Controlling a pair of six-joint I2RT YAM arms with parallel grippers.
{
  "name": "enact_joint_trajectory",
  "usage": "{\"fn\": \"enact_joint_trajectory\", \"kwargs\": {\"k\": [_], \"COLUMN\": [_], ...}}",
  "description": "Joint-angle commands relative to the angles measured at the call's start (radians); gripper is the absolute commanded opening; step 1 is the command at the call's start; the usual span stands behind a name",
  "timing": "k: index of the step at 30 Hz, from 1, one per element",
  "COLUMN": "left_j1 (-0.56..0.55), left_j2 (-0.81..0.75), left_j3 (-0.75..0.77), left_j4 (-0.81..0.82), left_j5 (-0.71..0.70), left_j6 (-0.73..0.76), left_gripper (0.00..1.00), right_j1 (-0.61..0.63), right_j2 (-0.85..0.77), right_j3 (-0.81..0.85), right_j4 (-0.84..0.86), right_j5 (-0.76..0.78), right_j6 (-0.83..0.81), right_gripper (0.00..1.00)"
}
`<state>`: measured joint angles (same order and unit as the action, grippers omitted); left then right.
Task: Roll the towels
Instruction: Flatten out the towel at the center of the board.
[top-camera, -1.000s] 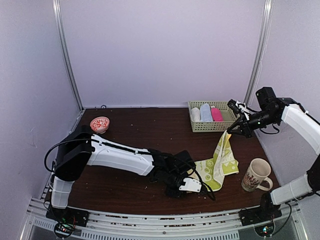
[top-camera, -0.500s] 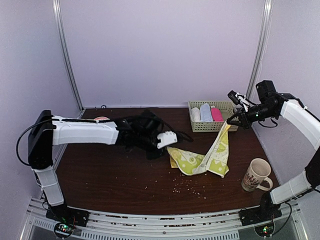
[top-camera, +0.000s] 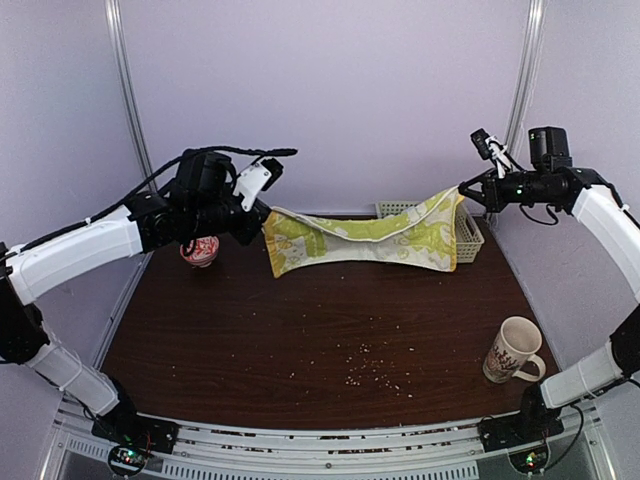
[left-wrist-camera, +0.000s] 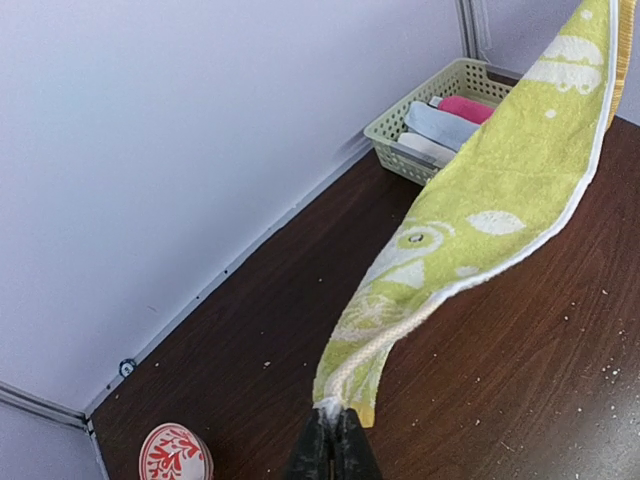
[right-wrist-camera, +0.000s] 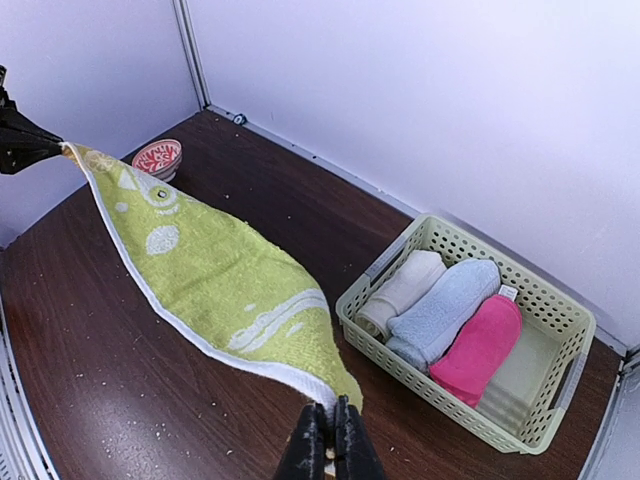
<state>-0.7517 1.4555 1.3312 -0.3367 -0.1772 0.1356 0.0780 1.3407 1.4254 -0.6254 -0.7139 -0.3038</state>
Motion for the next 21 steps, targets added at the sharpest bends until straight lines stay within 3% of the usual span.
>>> {"fn": "enact_joint_trajectory", "kwargs": {"k": [1,7,12,18,21], "left_j1": [0.015,0.015,0.015,0.008,0.008], "left_j2": [-0.116,-0.284,-0.453,-0.686,-0.694], "left_j3": [-0.079,-0.168,-0.276,-0.448,-0.486], "left_j4": [0.006,0.004,0.003,0.061,0.041], "left_j5": [-0.053,-0.003,0.185,0.597,0.643], "left_j6": [-0.084,-0.128,-0.144,-0.168,-0.196], "left_gripper": [0.0,0.0,0.0,0.0,0.0], "right_j1": [-0.007,-0.007,-0.008,-0.009,-0.007], "right_j2": [-0.046,-0.132,-0.248,-0.439,-0.416], "right_j3": [0.017,-0.035,-0.123,-0.263,-0.299], "right_j4": [0.028,-0.011,-0.163,-0.388,-0.478], "right_j5": [-0.007,-0.026,-0.146,-0.303,-0.353], "right_j6": [0.048,0.017,-0.102,-0.314,-0.369], "right_gripper": [0.0,0.0,0.0,0.0,0.0]}}
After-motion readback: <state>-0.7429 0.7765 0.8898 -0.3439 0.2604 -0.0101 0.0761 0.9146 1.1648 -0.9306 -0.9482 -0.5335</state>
